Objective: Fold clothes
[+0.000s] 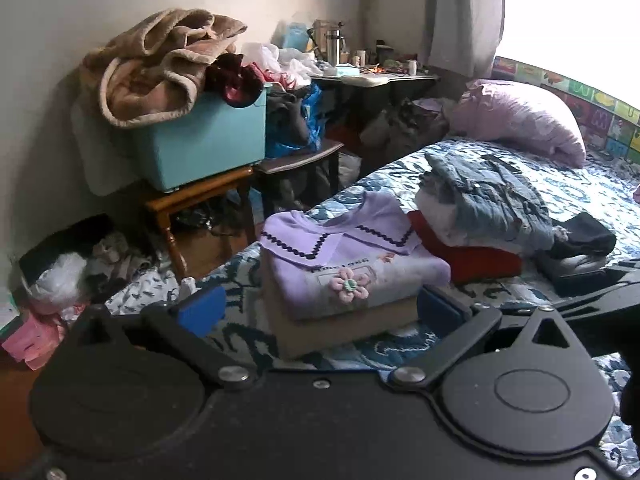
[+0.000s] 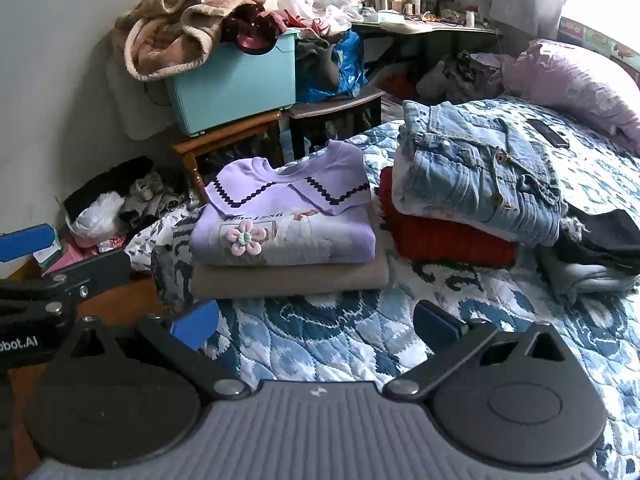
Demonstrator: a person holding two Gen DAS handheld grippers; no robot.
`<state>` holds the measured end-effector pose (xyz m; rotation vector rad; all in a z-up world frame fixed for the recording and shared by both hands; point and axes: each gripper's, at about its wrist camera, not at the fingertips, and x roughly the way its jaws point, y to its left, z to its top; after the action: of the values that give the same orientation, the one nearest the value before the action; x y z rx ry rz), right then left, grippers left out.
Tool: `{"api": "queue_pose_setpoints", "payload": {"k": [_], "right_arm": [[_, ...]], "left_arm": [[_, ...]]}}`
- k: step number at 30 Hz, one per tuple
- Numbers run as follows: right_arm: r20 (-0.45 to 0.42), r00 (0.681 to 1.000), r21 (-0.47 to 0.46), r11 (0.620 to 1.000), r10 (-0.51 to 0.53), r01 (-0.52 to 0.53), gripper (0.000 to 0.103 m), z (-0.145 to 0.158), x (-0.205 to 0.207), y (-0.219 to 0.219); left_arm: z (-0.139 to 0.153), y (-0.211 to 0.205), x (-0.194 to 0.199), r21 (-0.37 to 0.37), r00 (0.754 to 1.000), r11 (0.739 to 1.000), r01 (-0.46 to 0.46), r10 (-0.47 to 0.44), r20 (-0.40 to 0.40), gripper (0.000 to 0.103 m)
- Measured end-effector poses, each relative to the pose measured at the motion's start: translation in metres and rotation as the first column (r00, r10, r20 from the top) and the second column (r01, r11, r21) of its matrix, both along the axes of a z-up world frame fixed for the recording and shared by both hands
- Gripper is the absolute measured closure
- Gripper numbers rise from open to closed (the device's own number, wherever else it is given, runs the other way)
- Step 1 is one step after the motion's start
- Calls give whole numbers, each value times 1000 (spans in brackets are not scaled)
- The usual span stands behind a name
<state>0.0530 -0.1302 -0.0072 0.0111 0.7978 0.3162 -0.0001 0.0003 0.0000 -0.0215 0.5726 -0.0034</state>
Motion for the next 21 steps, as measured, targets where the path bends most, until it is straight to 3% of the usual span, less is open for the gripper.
{"api": "queue_pose_setpoints", "payload": {"k": [7,9,21], "right_arm": [[10,1000,-24,1000,-4,4,0,2,-2,4],[6,1000,-19,1000,-4,5,0,2,0,5],[4,1000,-18,1000,-7,7,0,1,-3,2]], "left_arm": [[-4,3,2,-39,999,999,30,-31,-28,0],[0,2,0,-6,1000,1000,-6,6,-15,0],[-9,-4,0,1,1000,1000,-10,10,-11,0]]}}
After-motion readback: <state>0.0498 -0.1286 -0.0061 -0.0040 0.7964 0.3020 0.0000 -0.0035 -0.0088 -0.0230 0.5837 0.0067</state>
